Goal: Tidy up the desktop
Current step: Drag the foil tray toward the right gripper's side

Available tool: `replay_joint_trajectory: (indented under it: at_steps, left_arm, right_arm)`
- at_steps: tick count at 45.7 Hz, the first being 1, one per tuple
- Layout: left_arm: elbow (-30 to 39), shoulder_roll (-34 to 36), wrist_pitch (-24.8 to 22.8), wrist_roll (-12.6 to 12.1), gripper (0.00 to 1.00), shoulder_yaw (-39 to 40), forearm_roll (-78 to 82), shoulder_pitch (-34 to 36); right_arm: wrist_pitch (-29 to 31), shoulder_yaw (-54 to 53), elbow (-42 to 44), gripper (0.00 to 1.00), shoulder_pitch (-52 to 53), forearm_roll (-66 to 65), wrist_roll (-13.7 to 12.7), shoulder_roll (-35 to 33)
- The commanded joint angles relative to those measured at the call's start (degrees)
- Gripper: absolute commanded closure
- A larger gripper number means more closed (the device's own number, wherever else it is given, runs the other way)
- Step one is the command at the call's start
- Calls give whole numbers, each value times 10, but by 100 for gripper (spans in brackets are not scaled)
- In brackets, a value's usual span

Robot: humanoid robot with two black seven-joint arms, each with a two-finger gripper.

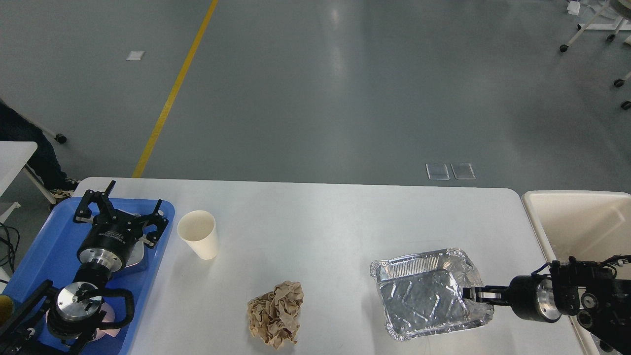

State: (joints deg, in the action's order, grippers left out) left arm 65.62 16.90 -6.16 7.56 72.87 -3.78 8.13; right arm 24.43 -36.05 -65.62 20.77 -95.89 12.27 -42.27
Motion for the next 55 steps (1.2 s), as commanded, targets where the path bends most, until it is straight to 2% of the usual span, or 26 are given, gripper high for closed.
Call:
replay_joint_trajectory:
  at_steps: [1,23,28,39,47,55]
  left_arm:
    - [-3,-1,0,0,3,0,0,0]
    - [-3,-4,6,1,3,-1,-1,4]
    - [-2,-5,6,3,3,-1,-1,4]
    - [-2,-4,6,7,3,1,0,1]
    - [-2,-4,7,8,3,1,0,-2]
    - [-2,-3,8,10,3,1,0,-2]
  right_arm:
    - [6,-1,-11,100,1,2,5,-26]
    - [53,-4,-88,100,43,68,7,-213]
    - [55,-2,-102,100,59,93,8,-236]
    - [55,-2,-95,100,63,118,-1,-222]
    - [55,2,-87,100,83,112,-23,-161]
    - [55,41,-36,100,136,99,-40,-88]
